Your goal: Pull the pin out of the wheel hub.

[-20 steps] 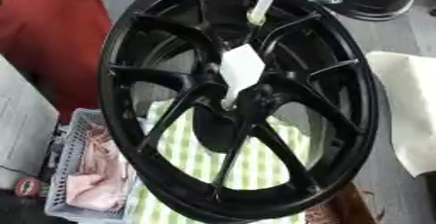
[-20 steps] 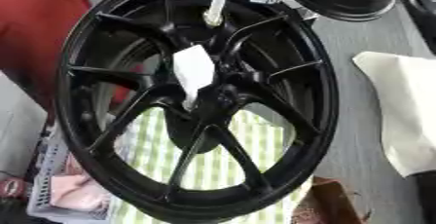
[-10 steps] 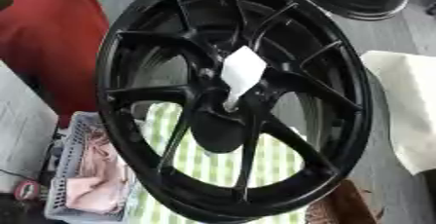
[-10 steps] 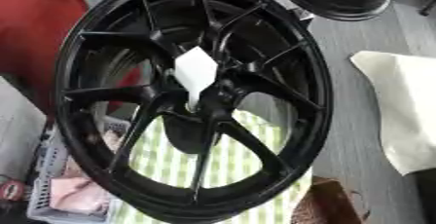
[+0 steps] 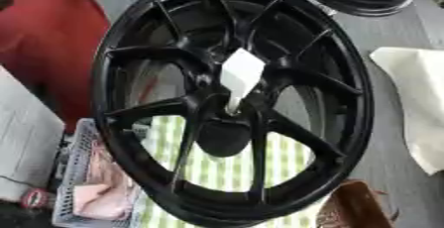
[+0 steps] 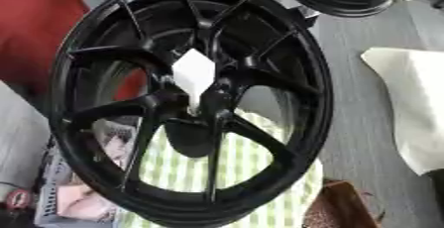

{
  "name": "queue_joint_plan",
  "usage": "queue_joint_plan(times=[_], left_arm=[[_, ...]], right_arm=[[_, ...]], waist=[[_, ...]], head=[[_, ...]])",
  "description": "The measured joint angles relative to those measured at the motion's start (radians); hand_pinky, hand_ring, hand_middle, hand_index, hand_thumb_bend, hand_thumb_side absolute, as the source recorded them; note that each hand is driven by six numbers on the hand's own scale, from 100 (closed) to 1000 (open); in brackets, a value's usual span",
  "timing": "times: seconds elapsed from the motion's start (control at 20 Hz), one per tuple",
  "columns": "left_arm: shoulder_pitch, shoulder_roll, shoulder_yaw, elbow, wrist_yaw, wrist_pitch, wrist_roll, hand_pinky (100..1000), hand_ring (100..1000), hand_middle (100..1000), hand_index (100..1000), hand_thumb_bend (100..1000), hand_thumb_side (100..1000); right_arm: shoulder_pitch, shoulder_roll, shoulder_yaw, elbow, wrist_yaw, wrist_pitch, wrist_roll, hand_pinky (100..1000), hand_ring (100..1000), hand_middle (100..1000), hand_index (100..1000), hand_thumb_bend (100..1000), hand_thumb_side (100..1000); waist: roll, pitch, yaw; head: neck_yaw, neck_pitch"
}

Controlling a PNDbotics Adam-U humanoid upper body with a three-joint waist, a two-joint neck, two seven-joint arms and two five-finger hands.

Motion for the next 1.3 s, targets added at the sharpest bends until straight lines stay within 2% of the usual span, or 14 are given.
queue_joint_plan(times=[0.1,0.2,0.4,0.45,0.5,0.55,0.75,0.85,0.9,0.95,1.0,1.15,1.3], left_arm=[[0.002,0.0,0.001,0.0,0.0,-0.002,0.002,835,767,595,783,146,537],[0.003,0.0,0.003,0.0,-0.001,-0.003,0.004,835,769,595,783,146,537],[0.004,0.0,0.007,-0.001,-0.001,-0.004,0.01,836,771,595,783,145,537],[0.004,0.0,0.008,-0.002,-0.001,-0.004,0.011,836,772,595,783,145,537],[0.004,0.0,0.008,-0.002,-0.001,-0.004,0.012,836,772,595,783,145,538],[0.004,0.0,0.009,-0.002,-0.001,-0.004,0.013,836,772,595,783,145,538],[0.004,-0.001,0.01,-0.002,-0.001,-0.004,0.014,836,773,595,783,144,539],[0.004,-0.001,0.01,-0.002,-0.001,-0.004,0.014,837,773,595,782,144,539],[0.004,-0.001,0.01,-0.002,-0.001,-0.004,0.014,837,773,595,782,144,540],[0.004,-0.001,0.01,-0.002,-0.001,-0.004,0.014,837,773,595,782,144,540],[0.004,-0.001,0.01,-0.002,-0.001,-0.004,0.014,837,773,595,782,144,540],[0.004,-0.001,0.01,-0.003,-0.001,-0.004,0.014,837,773,595,782,144,540],[0.003,-0.001,0.009,-0.003,-0.001,-0.004,0.013,837,773,595,781,143,539]], right_arm=[[0.061,0.0,-0.037,0.019,-0.003,-0.003,-0.033,678,646,460,603,100,273],[0.115,0.004,-0.068,0.038,-0.001,-0.009,-0.061,694,670,511,646,148,311],[0.193,0.046,-0.118,0.073,0.003,-0.032,-0.099,759,759,712,775,280,316],[0.208,0.057,-0.127,0.081,0.003,-0.039,-0.105,779,795,787,820,320,227],[0.22,0.068,-0.134,0.089,0.004,-0.046,-0.109,787,812,815,836,336,142],[0.229,0.076,-0.141,0.098,0.006,-0.051,-0.111,797,834,852,844,342,100],[0.241,0.096,-0.157,0.13,0.015,-0.058,-0.114,794,835,848,832,362,100],[0.24,0.1,-0.159,0.135,0.015,-0.06,-0.121,782,815,815,816,342,100],[0.238,0.1,-0.159,0.135,0.01,-0.062,-0.126,780,809,806,814,352,126],[0.233,0.101,-0.159,0.134,0.003,-0.063,-0.134,776,801,795,811,342,276],[0.228,0.101,-0.159,0.13,-0.005,-0.065,-0.143,773,794,785,808,327,337],[0.21,0.105,-0.155,0.098,-0.042,-0.075,-0.175,744,744,732,786,265,434],[0.192,0.109,-0.136,0.055,-0.087,-0.083,-0.21,715,698,683,750,178,474]], waist=[[0.003,0.0,-0.006],[0.006,0.0,-0.01],[0.012,0.0,-0.013],[0.013,0.001,-0.014],[0.014,0.001,-0.015],[0.014,0.001,-0.015],[0.016,0.001,-0.015],[0.017,0.001,-0.014],[0.017,0.002,-0.014],[0.018,0.002,-0.013],[0.018,0.002,-0.012],[0.017,0.002,-0.01],[0.015,0.005,-0.005]], head=[[0.004,0.0],[0.009,-0.001],[0.016,-0.002],[0.017,-0.002],[0.018,-0.003],[0.018,-0.005],[0.018,-0.008],[0.018,-0.008],[0.017,-0.008],[0.017,-0.008],[0.017,-0.008],[0.015,-0.008],[0.013,-0.008]])
